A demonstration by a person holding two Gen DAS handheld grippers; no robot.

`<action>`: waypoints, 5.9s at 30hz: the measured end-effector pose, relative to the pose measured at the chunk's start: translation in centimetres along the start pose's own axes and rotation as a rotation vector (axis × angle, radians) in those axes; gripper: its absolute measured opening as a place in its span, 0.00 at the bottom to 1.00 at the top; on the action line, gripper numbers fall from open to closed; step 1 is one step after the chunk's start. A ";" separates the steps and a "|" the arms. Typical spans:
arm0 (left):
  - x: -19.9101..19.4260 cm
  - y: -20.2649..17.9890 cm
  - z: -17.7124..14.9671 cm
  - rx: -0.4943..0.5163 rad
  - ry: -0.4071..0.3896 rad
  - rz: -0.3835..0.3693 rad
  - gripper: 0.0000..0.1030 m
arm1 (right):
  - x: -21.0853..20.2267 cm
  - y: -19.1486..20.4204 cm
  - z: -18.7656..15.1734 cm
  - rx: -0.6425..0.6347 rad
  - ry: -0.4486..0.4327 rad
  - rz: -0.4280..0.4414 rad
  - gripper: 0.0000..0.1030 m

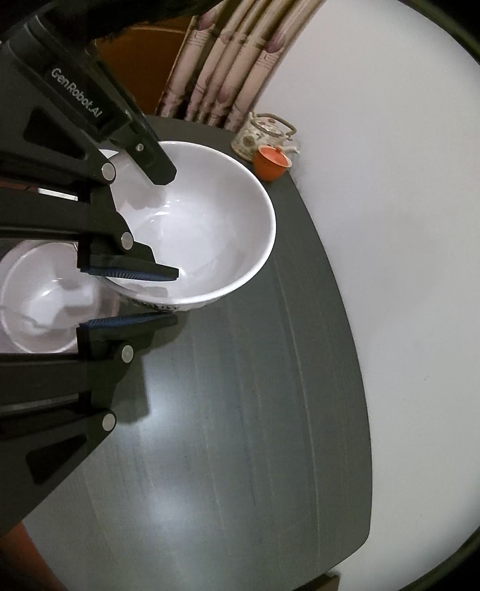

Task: Organize plates and bowls

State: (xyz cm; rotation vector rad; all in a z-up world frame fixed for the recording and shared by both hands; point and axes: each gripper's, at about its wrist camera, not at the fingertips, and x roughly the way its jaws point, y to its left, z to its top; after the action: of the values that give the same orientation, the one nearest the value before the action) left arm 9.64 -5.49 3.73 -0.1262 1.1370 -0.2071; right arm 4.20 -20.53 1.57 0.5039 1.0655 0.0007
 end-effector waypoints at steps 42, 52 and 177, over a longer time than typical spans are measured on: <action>4.0 1.5 -8.2 -0.030 0.169 0.005 0.11 | 2.5 0.8 -9.7 -0.014 0.092 -0.064 0.20; 4.8 1.2 -8.0 -0.022 0.187 0.024 0.11 | 4.3 0.6 -9.6 -0.018 0.122 -0.069 0.20; 8.5 4.4 -8.1 -0.109 0.289 -0.089 0.08 | 6.0 -3.3 -10.9 0.080 0.159 -0.099 0.17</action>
State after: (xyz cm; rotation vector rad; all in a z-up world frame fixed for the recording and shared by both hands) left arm 6.19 -3.11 -8.11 -0.2499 1.4322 -0.2473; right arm -2.72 -17.71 -8.95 0.5296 1.2492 -0.0908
